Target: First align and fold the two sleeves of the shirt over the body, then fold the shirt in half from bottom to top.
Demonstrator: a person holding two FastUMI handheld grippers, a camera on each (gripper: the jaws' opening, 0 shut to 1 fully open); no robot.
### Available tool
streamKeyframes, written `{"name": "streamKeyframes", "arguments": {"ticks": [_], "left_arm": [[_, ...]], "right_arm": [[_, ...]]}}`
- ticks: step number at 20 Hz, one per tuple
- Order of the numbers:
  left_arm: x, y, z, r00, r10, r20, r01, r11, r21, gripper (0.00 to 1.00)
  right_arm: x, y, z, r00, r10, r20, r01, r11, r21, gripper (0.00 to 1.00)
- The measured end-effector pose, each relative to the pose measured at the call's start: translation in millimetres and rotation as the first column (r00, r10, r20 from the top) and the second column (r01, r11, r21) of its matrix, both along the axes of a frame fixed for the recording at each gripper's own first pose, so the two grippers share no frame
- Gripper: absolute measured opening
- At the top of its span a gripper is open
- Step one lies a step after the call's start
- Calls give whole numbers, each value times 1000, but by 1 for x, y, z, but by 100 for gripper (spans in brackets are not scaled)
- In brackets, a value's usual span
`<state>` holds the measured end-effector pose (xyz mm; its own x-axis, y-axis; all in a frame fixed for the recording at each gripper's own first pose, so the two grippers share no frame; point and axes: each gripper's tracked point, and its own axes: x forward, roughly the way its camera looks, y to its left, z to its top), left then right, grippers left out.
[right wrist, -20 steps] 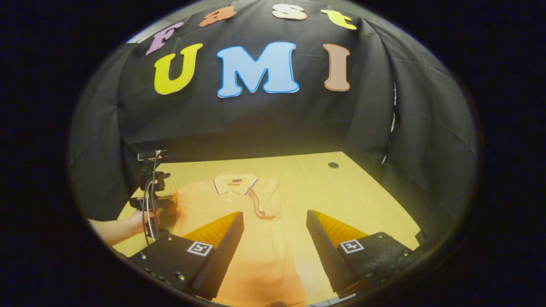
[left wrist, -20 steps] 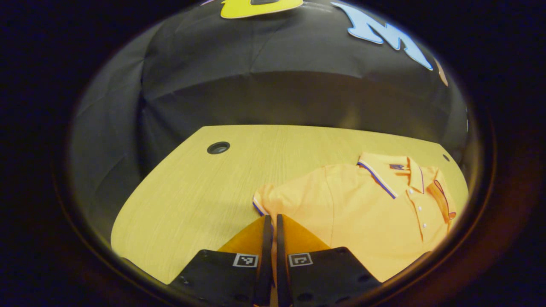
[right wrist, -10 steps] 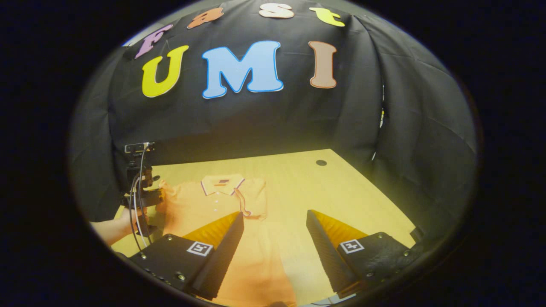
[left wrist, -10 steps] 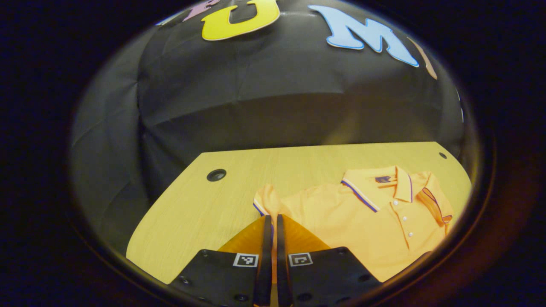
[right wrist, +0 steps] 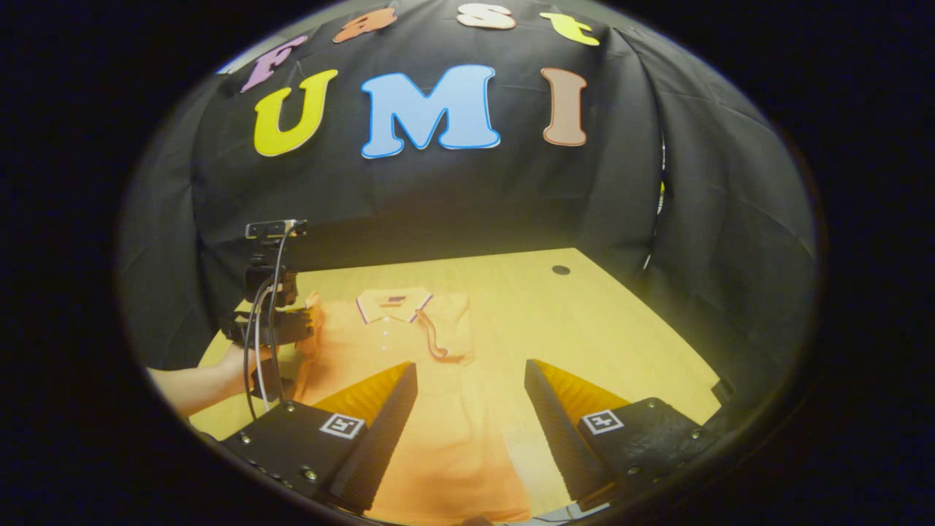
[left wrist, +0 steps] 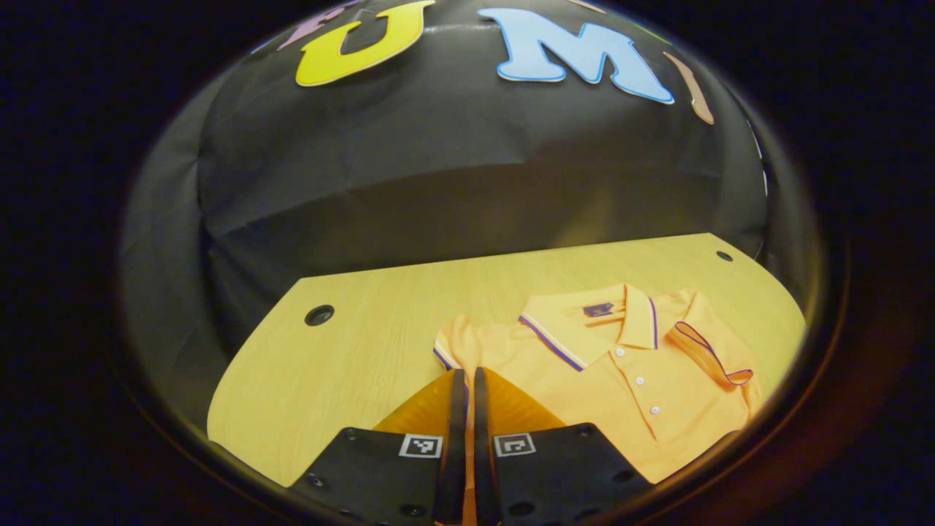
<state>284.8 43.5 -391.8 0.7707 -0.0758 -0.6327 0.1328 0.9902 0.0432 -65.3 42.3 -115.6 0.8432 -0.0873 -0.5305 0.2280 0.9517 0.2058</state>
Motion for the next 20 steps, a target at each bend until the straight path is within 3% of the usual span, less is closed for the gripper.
{"name": "streamKeyframes", "arguments": {"ticks": [6,10,12,13,14,20], "left_arm": [[-11,-18,-11,999,-6,-45,6,1000,1,14],[-23,-35,-14,998,-12,-69,11,1000,-25,27],[-33,-37,-9,998,-10,-69,8,999,-33,39],[-40,-38,-8,997,-10,-73,7,999,-39,61],[-47,-39,-5,997,-9,-77,6,999,-47,75],[-107,-28,27,998,8,-66,-14,996,-83,87]], "right_arm": [[-15,-18,0,1000,-17,10,17,1000,7,93],[-25,-24,-6,1000,-11,6,11,1000,9,93],[-27,-24,-7,1000,8,10,-8,1000,13,93],[-28,-24,-7,1000,16,13,-16,1000,12,93],[-30,-25,-7,1000,23,19,-23,1000,12,93],[-45,-13,-26,997,77,17,-77,997,23,93]]}}
